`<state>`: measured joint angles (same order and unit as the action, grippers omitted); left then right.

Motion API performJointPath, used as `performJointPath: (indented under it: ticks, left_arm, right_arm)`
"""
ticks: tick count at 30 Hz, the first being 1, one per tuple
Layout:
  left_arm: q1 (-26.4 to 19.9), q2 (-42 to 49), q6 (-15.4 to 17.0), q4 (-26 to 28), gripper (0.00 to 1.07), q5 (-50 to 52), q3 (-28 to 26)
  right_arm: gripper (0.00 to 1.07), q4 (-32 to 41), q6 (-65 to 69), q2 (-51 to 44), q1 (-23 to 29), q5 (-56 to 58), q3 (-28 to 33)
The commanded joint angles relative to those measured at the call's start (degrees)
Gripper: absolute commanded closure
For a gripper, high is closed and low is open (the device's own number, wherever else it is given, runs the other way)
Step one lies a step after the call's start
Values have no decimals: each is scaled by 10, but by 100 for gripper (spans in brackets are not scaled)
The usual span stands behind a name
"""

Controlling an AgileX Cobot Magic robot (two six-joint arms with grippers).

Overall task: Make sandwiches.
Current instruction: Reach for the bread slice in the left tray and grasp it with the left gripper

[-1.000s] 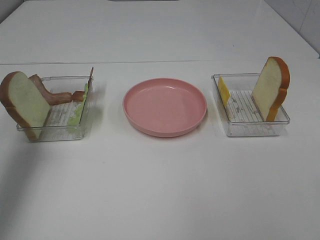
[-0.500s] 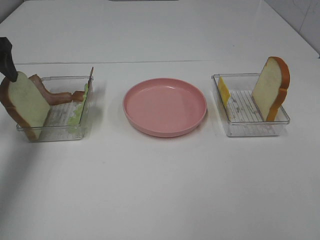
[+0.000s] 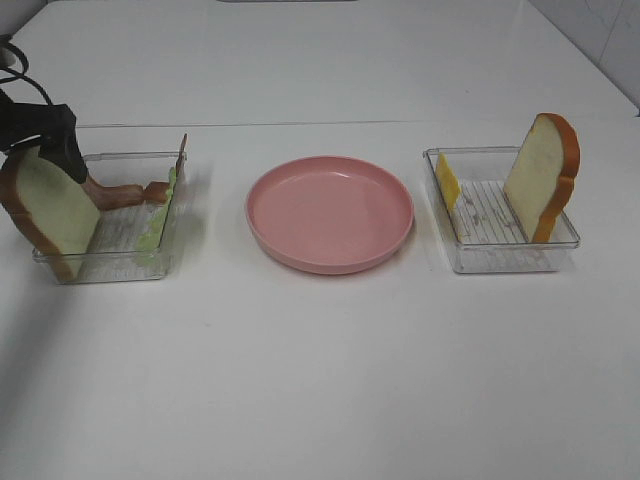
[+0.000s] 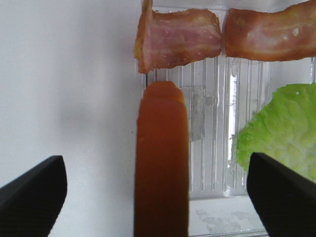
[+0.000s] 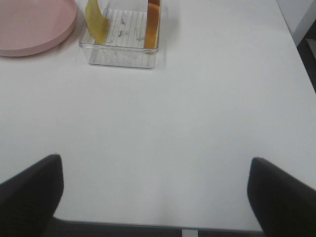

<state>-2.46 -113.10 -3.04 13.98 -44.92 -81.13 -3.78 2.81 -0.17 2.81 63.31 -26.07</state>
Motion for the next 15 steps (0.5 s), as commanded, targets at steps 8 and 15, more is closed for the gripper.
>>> performJointPath:
  ticks: [8, 15]
  left_arm:
    - [4, -9, 30, 10, 86, 34, -3]
    - [4, -9, 30, 36, 107, 26, -3]
  right_arm:
    - [9, 2, 4, -21, -2, 2, -2]
    - [9, 2, 4, -21, -2, 2, -2]
